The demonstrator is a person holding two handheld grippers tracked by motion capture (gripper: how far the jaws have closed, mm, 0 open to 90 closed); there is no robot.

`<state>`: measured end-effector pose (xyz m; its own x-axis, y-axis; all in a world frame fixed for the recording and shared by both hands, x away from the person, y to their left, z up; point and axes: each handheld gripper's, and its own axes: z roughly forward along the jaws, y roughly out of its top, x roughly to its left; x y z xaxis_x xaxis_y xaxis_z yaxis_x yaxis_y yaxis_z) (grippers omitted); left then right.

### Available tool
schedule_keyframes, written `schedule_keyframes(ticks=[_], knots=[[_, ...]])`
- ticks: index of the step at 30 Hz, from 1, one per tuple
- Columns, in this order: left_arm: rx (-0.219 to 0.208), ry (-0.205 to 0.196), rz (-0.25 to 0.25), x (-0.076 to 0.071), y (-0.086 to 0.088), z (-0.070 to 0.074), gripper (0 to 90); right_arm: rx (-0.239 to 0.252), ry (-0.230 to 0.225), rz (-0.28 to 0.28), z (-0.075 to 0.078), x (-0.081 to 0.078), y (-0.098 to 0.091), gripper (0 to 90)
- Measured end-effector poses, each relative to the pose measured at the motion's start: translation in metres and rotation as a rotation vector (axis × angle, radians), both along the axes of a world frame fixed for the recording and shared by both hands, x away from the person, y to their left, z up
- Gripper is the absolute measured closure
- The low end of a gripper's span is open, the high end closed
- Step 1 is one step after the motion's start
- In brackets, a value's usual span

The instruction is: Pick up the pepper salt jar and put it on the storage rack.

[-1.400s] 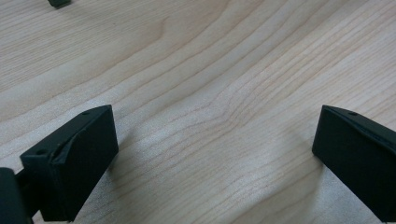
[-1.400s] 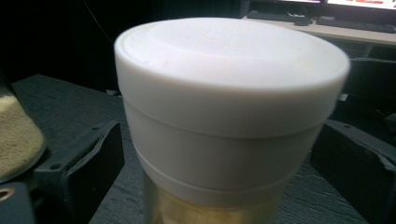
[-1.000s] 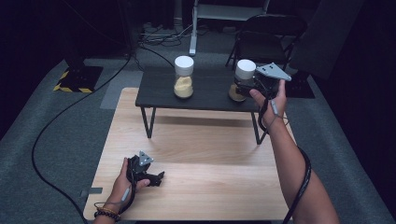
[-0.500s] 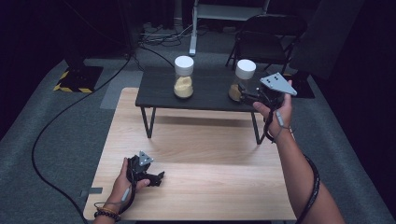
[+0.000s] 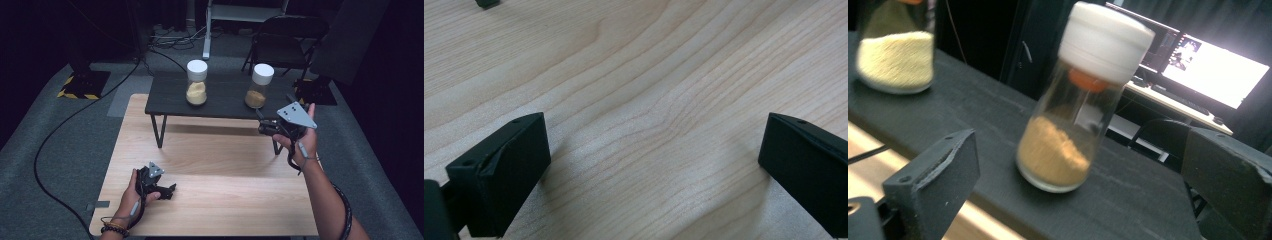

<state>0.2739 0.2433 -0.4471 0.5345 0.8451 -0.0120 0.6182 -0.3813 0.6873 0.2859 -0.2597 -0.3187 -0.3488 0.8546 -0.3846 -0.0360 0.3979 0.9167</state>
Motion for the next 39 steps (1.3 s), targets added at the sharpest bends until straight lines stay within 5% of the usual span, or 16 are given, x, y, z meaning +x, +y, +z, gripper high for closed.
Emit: schedule_keyframes(ticks=[24,39], knots=[[0.0,0.0,0.0,0.0,0.0,0.0,0.4,-0.116,-0.002,0.016,-0.065,-0.037,-0.003,1.9],[0.0,-0.001,0.0,0.0,0.0,0.0,0.4,-0.165,0.105,0.005,-0.097,-0.044,-0.009,1.9]])
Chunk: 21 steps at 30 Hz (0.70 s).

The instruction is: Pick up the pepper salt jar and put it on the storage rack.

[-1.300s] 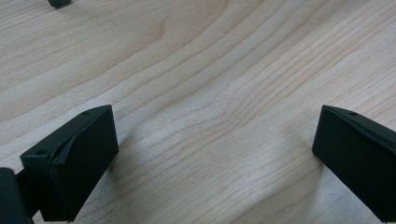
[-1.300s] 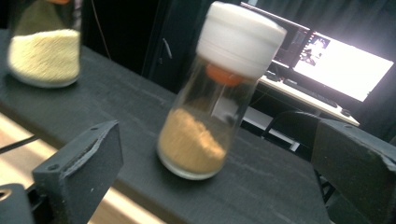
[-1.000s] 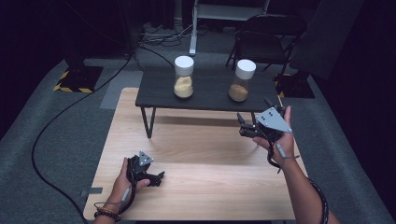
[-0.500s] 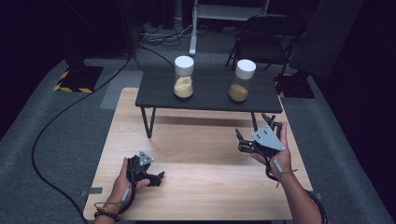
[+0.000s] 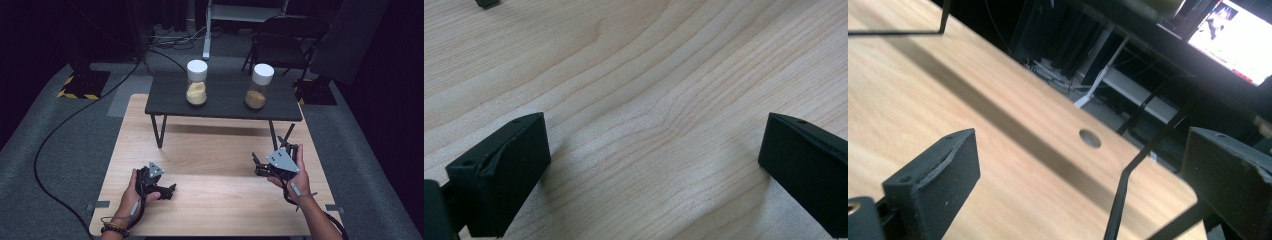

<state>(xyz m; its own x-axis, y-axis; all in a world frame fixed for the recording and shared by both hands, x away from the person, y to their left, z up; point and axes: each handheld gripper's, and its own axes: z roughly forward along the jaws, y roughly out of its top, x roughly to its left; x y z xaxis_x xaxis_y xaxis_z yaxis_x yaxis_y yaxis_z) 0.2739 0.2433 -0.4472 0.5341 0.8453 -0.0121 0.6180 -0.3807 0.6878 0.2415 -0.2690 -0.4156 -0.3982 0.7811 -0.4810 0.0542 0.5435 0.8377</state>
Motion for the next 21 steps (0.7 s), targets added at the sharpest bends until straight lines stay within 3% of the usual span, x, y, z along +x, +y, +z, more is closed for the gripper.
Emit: schedule_keyframes(ticks=[9,14,21], knots=[[0.001,0.001,0.0,0.0,0.0,0.0,0.4,-0.081,0.099,-0.034,-0.021,-0.003,-0.01,1.9],[0.001,0.002,0.0,0.0,0.0,0.0,0.4,-0.11,0.172,-0.083,-0.036,-0.004,-0.015,1.9],[0.001,0.0,0.0,0.0,0.0,0.0,0.4,-0.115,0.237,-0.112,-0.044,-0.009,-0.025,1.9]])
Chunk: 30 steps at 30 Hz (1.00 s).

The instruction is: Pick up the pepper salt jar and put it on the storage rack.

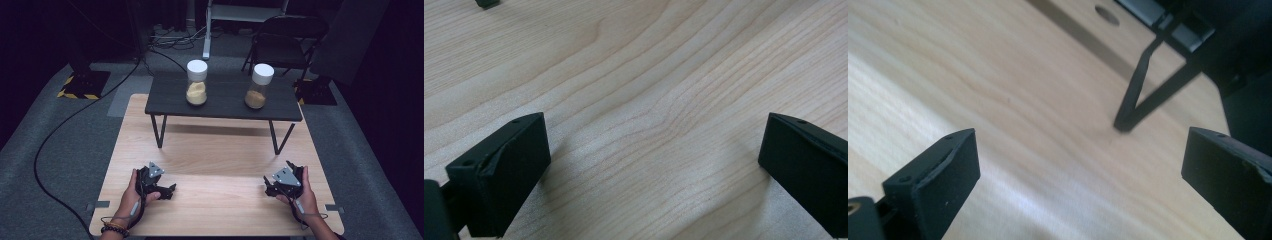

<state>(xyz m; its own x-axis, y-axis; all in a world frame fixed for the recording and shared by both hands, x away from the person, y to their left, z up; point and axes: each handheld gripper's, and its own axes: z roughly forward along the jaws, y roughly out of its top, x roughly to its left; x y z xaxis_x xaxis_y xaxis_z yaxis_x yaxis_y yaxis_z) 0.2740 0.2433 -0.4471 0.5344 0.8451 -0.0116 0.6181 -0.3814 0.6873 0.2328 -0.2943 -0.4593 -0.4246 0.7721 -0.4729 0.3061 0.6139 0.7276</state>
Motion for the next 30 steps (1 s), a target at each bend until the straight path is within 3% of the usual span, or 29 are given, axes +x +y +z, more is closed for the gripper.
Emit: schedule_keyframes(ticks=[5,9,12,19,30], knots=[[0.0,0.0,0.0,0.0,0.0,0.0,0.4,0.035,0.055,-0.036,-0.002,0.0,-0.008,1.9],[0.0,0.0,0.0,0.0,0.0,0.0,0.4,0.093,0.114,-0.065,-0.002,0.004,-0.02,1.9],[0.0,0.0,0.0,0.0,0.0,0.0,0.4,0.169,0.166,-0.082,0.0,0.009,-0.032,2.0],[-0.001,0.0,0.0,0.0,0.0,0.0,0.4,0.267,0.26,-0.145,0.007,0.022,-0.049,1.4],[-0.001,0.001,0.001,0.0,0.0,0.0,0.4,0.363,0.336,-0.219,0.011,0.033,-0.068,0.2]])
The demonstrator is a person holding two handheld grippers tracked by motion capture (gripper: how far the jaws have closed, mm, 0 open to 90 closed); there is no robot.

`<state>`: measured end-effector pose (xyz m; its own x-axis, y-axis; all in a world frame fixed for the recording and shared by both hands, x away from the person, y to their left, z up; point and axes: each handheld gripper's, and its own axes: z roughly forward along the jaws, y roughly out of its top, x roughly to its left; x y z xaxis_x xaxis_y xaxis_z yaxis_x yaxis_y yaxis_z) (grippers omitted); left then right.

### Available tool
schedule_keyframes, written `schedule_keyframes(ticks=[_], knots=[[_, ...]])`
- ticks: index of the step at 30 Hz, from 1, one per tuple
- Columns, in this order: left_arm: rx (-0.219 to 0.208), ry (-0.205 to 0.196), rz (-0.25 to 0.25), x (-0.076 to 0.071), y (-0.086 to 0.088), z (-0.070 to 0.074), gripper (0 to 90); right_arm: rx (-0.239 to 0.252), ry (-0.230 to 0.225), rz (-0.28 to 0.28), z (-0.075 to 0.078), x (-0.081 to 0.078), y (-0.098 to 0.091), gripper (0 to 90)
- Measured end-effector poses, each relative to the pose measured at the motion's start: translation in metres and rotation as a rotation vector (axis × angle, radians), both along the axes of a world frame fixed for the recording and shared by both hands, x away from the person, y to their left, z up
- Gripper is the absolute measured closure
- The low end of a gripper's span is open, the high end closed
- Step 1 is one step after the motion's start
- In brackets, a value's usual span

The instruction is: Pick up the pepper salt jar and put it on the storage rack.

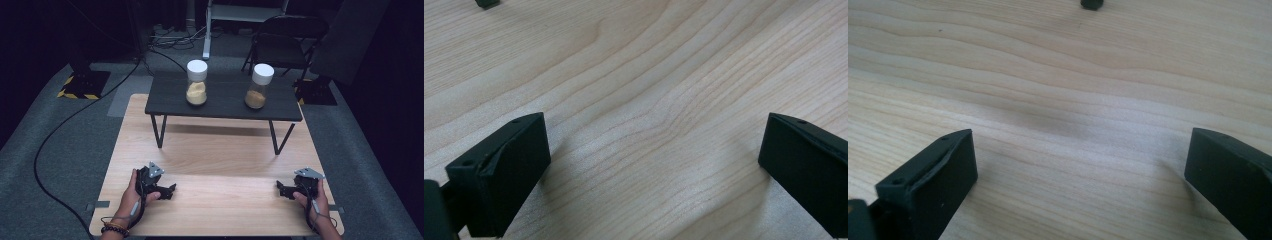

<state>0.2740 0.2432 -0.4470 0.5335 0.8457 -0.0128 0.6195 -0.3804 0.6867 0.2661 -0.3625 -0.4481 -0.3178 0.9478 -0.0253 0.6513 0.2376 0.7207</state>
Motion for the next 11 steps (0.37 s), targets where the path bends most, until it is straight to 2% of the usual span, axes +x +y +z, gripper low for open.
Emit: schedule_keyframes(ticks=[11], knots=[[-0.002,-0.004,-0.001,0.0006,-0.0001,-0.0006,0.4,0.013,0.009,-0.01,0.0001,0.002,-0.0036,0.0]])
